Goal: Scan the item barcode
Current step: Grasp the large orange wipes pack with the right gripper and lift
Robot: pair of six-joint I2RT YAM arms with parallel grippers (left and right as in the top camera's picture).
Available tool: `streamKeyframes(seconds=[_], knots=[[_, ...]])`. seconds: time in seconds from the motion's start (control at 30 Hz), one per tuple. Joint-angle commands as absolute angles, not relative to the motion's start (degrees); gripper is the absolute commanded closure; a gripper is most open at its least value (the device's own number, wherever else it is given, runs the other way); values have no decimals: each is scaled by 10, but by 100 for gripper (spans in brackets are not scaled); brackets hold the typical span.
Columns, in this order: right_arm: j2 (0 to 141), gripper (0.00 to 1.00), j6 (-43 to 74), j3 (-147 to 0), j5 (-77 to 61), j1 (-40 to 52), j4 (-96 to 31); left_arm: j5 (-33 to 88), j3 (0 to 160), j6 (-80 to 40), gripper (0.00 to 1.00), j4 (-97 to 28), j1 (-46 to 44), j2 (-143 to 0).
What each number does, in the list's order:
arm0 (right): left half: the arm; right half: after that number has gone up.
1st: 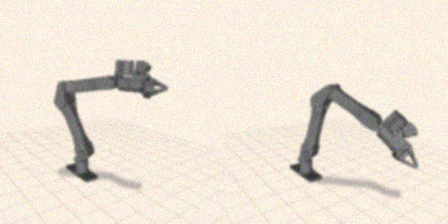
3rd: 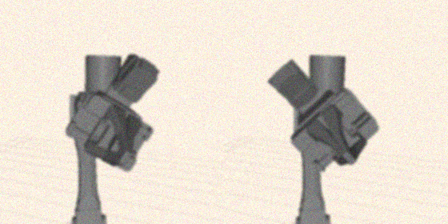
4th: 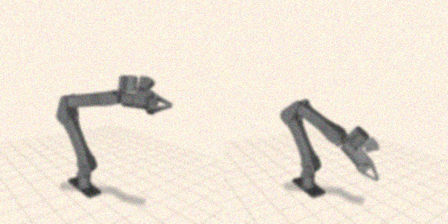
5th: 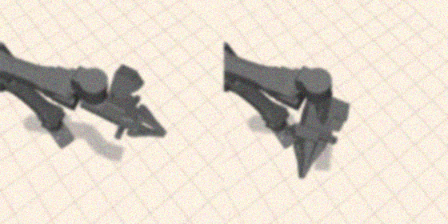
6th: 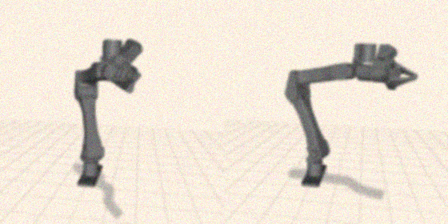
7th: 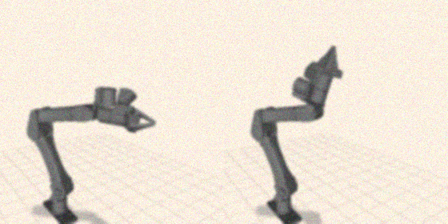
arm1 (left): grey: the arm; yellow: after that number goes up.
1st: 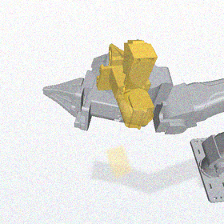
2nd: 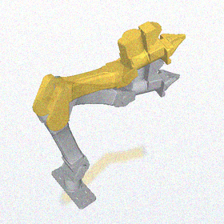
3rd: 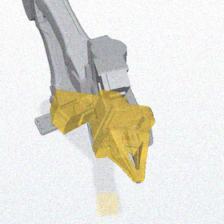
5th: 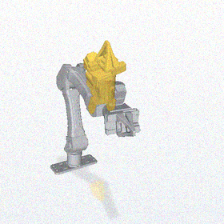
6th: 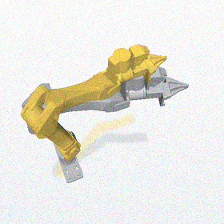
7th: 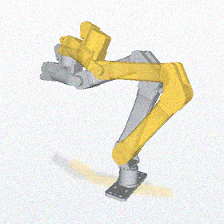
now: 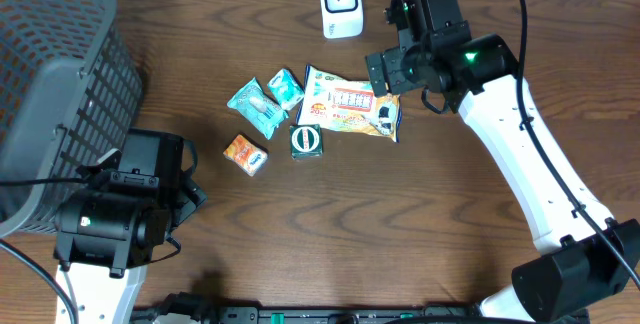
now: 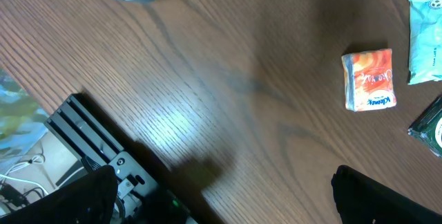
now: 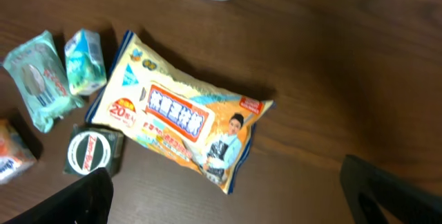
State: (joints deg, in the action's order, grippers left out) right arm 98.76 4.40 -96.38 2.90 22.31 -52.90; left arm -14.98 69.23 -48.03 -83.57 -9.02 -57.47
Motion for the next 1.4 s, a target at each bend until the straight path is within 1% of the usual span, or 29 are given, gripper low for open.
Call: streamKeyframes(seconds=[0.0, 0.1, 0.17, 0.2, 0.27, 0.3, 0.37, 0.4, 0.47, 0.6, 0.63, 0.77, 0.93, 1.03, 1.2, 1.37], knots=[[1006, 1, 38, -973, 8, 226, -525, -159, 703, -486, 2, -837, -88, -572], [1027, 1, 38, -973, -25, 226, -521, -159, 703, -486, 2, -837, -88, -572], [1043, 8, 44, -973, -45, 226, -513, -159, 703, -486, 3, -837, -88, -572], [1051, 14, 48, -973, -53, 226, -508, -159, 703, -486, 2, -837, -88, -572], [1067, 34, 53, -973, -72, 226, -493, -159, 703, -486, 2, -837, -88, -572], [1074, 46, 53, -973, -82, 226, -486, -159, 703, -486, 2, -837, -88, -572], [1089, 58, 57, -973, -104, 226, -466, -159, 703, -486, 3, -837, -88, -572], [1095, 67, 58, -973, -114, 226, -456, -159, 703, -486, 2, -837, -88, -572], [1109, 79, 60, -973, -124, 226, -436, -159, 703, -486, 3, -837, -88, -572], [1142, 97, 119, -973, -124, 226, -400, -159, 703, -486, 2, -837, -88, -572], [1151, 99, 134, -973, -124, 226, -395, -159, 703, -486, 2, -837, -88, -572], [1185, 99, 154, -973, -124, 228, -400, -159, 703, -486, 2, -837, -88, -572], [1213, 99, 154, -973, -103, 226, -460, -159, 703, -486, 2, -837, -88, -572], [1218, 99, 156, -973, -41, 223, -504, -159, 703, -486, 2, -837, -88, -572], [1218, 99, 225, -973, 118, 223, -578, -159, 703, -486, 2, -837, -88, -572], [1215, 99, 260, -974, 173, 216, -627, -159, 703, -486, 2, -837, -88, -572]])
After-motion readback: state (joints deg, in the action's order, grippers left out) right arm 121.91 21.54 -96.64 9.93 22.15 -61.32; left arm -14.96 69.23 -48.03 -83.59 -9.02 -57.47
